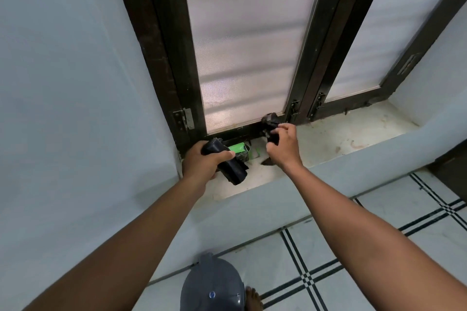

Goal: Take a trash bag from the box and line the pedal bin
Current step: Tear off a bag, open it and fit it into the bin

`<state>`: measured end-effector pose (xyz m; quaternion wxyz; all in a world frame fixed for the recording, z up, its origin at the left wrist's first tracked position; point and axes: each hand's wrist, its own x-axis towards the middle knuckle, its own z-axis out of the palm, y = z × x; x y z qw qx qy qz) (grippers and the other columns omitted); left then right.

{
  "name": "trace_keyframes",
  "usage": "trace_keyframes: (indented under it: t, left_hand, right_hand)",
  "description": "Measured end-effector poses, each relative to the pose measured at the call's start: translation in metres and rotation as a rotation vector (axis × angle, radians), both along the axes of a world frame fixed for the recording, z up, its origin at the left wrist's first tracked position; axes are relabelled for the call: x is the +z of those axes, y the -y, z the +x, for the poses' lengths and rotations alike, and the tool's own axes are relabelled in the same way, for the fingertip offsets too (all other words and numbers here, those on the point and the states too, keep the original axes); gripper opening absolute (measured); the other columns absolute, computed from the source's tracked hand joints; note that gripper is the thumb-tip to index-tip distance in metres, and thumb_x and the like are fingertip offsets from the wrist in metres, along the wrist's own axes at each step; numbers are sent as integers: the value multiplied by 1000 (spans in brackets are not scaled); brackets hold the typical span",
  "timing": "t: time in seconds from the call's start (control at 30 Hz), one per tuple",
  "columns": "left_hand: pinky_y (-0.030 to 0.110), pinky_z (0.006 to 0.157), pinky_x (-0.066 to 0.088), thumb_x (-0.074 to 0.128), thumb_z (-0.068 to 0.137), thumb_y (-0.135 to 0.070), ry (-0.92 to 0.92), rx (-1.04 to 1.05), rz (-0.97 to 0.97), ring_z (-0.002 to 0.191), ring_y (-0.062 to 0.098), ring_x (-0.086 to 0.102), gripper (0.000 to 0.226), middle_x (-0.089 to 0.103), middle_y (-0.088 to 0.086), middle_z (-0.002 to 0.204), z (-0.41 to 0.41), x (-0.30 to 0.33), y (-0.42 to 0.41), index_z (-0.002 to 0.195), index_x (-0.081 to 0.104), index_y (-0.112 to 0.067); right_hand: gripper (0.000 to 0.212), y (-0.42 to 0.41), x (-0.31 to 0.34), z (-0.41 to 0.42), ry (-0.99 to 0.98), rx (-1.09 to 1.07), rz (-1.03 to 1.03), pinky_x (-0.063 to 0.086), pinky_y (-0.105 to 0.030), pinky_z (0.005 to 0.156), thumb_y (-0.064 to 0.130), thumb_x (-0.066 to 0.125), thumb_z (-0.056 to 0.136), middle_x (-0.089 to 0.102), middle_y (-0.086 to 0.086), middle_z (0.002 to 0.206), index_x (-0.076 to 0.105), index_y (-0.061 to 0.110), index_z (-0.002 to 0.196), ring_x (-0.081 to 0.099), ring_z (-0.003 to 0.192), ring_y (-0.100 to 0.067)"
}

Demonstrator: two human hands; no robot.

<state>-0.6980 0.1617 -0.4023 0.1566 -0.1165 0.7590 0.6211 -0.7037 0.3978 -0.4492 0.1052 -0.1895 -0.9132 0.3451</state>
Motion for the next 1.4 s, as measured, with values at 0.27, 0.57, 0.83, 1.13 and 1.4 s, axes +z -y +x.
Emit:
trace_keyframes:
  t: [0.27,0.57,0.83,1.13,1.4]
  left_hand:
    - [28,64,56,94,69,-35,66,20,25,100,23,72,63,70,4,118,-5,-10,-12,123,64,-28]
    - [30,64,59,93,71,-36,16,26,-4,92,22,74,56,70,5,115,-4,-16,-35,118,63,-29]
    - [34,64,59,89,75,-33,-64,-96,-37,97,29,72,53,64,5,117,-5,-11,-48,117,57,-32]
    - [33,58,58,83,83,-28,-91,-294,-64,82,23,63,29,63,8,110,-4,3,-64,97,59,-33]
    - [36,73,62,91,75,-24,-213,-445,-61,84,21,71,31,70,17,101,-16,14,-77,91,65,-18]
  right_hand:
    - [46,-37,-32,2,217,181,330,53,-34,76,-17,55,82,58,-4,119,65,15,114,62,95,-28]
    - [35,-47,-34,-18,263,51,163,53,-35,82,0,50,87,67,-9,111,71,8,114,64,98,-33]
    - [42,-51,-24,36,53,-34,-242,49,-17,74,-6,45,87,69,3,133,80,15,93,69,96,-20]
    - [16,-35,14,55,-13,-92,-986,61,-44,89,14,64,92,79,-9,102,77,11,101,72,109,-33]
    - [52,-25,38,52,500,363,-1421,60,-27,70,48,61,97,71,-7,118,59,22,143,71,96,-26]
